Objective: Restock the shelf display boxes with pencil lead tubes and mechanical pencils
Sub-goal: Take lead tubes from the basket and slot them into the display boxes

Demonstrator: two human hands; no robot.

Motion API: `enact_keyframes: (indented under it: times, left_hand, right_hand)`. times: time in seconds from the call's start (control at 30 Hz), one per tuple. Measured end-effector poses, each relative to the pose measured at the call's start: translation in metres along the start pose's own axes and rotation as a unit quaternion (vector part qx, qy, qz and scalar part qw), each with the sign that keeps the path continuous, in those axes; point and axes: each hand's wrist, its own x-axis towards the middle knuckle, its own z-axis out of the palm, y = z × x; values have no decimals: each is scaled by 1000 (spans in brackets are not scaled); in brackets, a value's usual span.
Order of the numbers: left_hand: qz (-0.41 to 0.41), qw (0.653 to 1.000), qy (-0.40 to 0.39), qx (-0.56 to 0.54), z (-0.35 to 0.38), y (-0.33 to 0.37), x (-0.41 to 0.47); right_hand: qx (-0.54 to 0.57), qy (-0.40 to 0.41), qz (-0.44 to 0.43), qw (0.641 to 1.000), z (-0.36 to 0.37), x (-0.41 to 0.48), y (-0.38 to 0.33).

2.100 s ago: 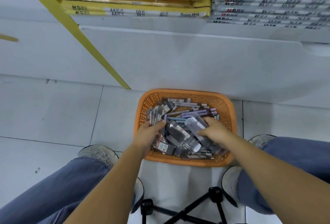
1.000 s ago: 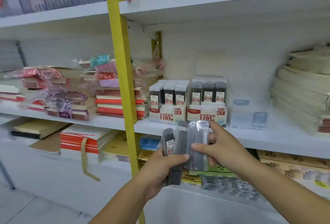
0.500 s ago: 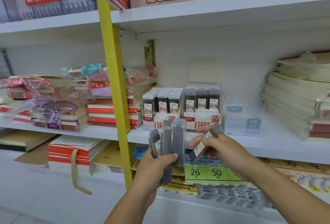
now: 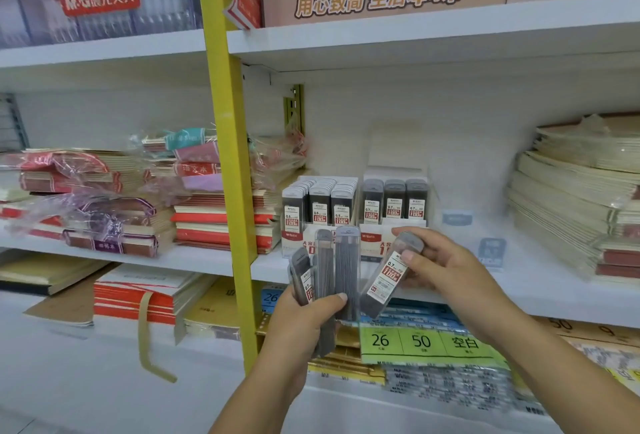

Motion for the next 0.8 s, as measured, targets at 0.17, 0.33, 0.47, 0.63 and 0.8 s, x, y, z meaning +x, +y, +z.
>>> enact_keyframes:
  times: [0.17, 0.33, 0.47, 0.63, 0.8]
  left_hand:
    - [27, 998, 36, -46, -3, 8, 13]
    - [50, 997, 33, -52, -3, 9, 22]
    - [58, 997, 27, -43, -2, 9, 28]
    - [65, 997, 16, -29, -3, 11, 31]
    - [59, 998, 16, -27, 0, 13, 29]
  right_hand:
    - [-135, 141, -183, 964, -13, 36, -44]
    - [-392, 107, -211, 889, -7, 90, -51]
    - [-448, 41, -147, 881, -1, 115, -40]
    - [-478, 85, -106, 868, -1, 125, -27]
    - [-504, 140, -170, 835, 8, 107, -26]
